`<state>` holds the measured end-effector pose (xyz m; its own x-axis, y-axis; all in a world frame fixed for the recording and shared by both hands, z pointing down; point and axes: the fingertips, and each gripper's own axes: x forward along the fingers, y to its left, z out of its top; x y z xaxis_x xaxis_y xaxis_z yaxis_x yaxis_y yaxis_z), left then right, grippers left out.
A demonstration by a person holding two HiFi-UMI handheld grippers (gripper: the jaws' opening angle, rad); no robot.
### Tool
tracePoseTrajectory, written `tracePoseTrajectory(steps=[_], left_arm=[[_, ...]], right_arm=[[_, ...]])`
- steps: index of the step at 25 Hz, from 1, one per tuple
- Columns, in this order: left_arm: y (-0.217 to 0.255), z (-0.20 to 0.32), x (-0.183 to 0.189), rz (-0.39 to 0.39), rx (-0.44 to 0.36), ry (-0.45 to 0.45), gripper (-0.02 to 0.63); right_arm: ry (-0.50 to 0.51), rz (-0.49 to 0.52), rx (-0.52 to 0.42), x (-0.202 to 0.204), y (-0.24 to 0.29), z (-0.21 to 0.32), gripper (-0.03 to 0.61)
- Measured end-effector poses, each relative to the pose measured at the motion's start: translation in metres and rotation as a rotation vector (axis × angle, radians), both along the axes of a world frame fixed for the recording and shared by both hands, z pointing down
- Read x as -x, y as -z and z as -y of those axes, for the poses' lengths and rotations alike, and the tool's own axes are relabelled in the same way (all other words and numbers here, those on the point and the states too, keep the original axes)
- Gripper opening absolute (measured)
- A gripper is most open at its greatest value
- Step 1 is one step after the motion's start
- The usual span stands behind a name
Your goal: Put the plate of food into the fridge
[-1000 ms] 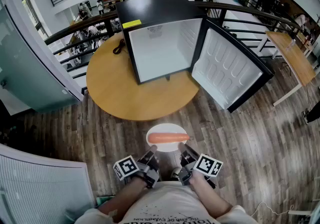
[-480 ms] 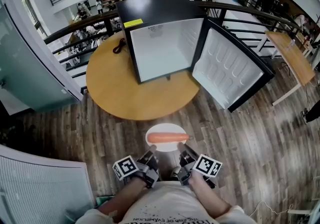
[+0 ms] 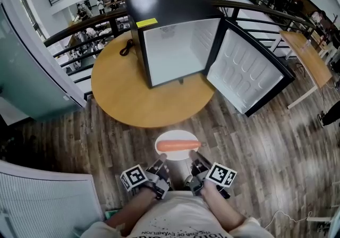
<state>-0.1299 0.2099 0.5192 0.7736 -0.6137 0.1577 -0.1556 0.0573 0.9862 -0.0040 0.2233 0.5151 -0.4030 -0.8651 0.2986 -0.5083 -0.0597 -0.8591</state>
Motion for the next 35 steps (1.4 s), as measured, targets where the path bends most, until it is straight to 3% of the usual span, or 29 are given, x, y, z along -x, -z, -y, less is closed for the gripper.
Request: tracePoseTrajectory(steps=[8,20,27,31,35], left_arm=[[-0.007,0.007,0.02,0.005,0.011,-0.044,0.034],[-0.015,0.035,0.006,0.011,0.032,-0.039,0.033],[-0.013,0.096,-0.029,0.005,-0.01,-0.019,0.034],[-0.013,0.131,-0.053,0.02,0.021,0.001,0.034],[-0.007,0.165,-0.076,0.017,0.001,0.02,0.033]], right_arm=[[-0.051,-0.007,0.002,0.019,-0.004,0.001,0.054],[-0.049,0.006,0.019,0.005,-0.012,0.031,0.054],[-0.012,0.01,0.016,-0.028,-0.015,0.093,0.054],[0.005,0.008,0.013,-0.054,-0.011,0.132,0.054],[0.033,0.007,0.007,-0.077,-0.007,0.169,0.054]])
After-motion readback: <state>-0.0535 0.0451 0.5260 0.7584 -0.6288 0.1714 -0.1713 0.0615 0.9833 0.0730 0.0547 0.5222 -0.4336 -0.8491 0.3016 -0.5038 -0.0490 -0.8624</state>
